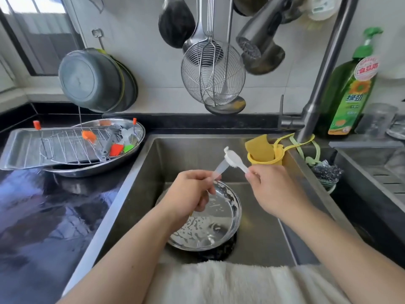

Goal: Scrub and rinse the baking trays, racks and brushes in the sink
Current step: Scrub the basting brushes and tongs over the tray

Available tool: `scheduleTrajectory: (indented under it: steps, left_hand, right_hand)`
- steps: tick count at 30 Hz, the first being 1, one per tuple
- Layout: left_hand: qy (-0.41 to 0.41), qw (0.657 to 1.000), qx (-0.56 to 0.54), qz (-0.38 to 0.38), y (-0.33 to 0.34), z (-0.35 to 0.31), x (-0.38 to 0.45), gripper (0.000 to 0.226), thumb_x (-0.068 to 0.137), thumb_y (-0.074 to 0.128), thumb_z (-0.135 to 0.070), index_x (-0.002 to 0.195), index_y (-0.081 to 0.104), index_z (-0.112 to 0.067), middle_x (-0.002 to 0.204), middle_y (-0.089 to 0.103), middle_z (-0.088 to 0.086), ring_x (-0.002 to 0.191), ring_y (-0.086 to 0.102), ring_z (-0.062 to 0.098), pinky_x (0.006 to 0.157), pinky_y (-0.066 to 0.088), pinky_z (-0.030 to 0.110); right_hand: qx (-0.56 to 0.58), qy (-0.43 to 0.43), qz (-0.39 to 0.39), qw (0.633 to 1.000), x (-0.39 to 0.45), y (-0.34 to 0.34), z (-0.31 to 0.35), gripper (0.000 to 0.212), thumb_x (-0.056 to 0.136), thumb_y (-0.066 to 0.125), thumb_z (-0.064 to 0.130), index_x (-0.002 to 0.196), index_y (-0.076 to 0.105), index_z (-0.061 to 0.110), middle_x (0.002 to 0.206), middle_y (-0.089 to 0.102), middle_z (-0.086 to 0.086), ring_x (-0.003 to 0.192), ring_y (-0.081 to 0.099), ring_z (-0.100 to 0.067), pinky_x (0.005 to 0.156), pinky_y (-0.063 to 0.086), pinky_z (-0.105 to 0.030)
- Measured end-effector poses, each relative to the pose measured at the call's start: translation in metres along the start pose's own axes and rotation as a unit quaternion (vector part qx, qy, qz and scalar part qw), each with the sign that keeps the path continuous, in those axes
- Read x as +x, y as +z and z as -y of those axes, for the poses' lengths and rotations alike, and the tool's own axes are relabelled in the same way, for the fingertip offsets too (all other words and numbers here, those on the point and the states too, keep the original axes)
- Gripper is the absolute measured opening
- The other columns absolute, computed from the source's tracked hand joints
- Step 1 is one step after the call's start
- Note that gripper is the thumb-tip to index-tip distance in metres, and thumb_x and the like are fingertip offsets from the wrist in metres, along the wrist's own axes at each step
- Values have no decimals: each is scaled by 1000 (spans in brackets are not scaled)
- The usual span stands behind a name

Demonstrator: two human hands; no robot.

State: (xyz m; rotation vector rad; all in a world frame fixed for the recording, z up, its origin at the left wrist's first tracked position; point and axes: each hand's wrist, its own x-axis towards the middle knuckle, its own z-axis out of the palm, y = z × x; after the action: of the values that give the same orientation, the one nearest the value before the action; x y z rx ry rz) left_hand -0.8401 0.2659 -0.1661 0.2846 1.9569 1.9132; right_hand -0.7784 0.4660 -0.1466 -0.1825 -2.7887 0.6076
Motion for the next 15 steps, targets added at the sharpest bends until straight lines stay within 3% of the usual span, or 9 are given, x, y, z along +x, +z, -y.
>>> scheduleTrajectory:
  steps: [3,6,10,13,15]
  left_hand:
    - [4,1000,-29,2,-2,-1,1,20,106,56,-7,96,73,-3,72,53,5,46,34,11,42,26,21]
    - [3,999,-34,12,1,0,1,20,105,54,-4,106,74,-2,73,54,4,47,33,11,42,25,21]
    - [5,999,-25,28,4,1,-1,23,106,51,-2,94,71,-2,65,55,0,45,33,10,43,24,21]
    - [4,999,-38,26,3,0,-2,23,106,50,0,107,73,-1,72,57,3,47,33,11,44,24,21]
    - [4,999,-32,27,3,0,-2,23,106,50,0,104,72,1,70,56,5,48,33,12,43,25,21]
  right_hand:
    - [-27,-23,39,999,-9,1,11,39,102,48,33,65,41,22,70,49,3,71,51,-27,59,43,-41]
    - [-11,26,18,999,-1,-5,2,41,103,48,33,63,42,23,69,49,3,69,52,-29,57,40,-38]
    - [-22,-1,60,998,-10,-3,12,43,102,50,34,61,40,25,67,45,3,68,47,-27,55,37,-38]
    - [-18,34,22,999,-4,-10,6,43,103,49,35,62,42,25,68,48,3,65,48,-26,51,30,-33]
    - [-18,22,33,999,-7,-11,7,43,103,48,34,62,42,24,68,49,2,65,48,-25,52,32,-34]
